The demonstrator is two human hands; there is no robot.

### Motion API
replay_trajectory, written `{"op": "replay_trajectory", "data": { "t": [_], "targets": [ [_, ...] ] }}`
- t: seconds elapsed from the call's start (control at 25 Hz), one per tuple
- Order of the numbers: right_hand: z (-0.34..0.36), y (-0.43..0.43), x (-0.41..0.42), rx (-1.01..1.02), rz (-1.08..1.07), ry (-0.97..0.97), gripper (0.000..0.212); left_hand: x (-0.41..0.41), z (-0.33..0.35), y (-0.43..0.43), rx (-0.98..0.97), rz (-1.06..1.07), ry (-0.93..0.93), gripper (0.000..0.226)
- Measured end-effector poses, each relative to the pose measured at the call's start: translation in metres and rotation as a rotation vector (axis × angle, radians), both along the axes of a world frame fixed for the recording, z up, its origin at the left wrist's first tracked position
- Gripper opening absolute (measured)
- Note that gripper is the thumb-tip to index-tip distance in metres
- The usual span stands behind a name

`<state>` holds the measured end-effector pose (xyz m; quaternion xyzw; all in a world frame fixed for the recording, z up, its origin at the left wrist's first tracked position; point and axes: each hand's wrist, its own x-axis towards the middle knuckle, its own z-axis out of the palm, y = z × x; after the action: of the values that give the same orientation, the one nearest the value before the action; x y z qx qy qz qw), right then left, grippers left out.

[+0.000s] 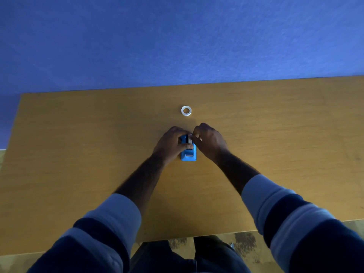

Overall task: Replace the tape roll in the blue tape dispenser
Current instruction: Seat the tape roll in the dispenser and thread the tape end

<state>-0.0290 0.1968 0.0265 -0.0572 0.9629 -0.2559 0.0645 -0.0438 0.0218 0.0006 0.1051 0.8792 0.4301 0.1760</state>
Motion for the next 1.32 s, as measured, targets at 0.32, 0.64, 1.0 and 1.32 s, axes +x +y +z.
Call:
{"op": "replay_trajectory", "data": {
  "t": [0.32, 0.64, 1.0, 1.32],
  "targets": [
    [0.003, -0.007, 0.000, 0.008, -0.042, 0.000, 0.019, 0.000, -0.004, -0.002, 0.016, -0.001, 0.007, 0.053],
    [0.002, -0.008, -0.012, -0.002, -0.075, -0.061, 0.022, 0.009, -0.004, 0.000, -0.061, -0.016, 0.064, 0.050],
    [-0.002, -0.006, 0.017, 0.071, 0.007, 0.113, 0.018, 0.006, -0.003, 0.001, -0.042, -0.026, 0.054, 0.051],
    [-0.001, -0.006, -0.018, 0.099, -0.058, -0.058, 0.023, 0.005, -0.004, -0.001, -0.082, -0.043, 0.062, 0.047]
  ]
}}
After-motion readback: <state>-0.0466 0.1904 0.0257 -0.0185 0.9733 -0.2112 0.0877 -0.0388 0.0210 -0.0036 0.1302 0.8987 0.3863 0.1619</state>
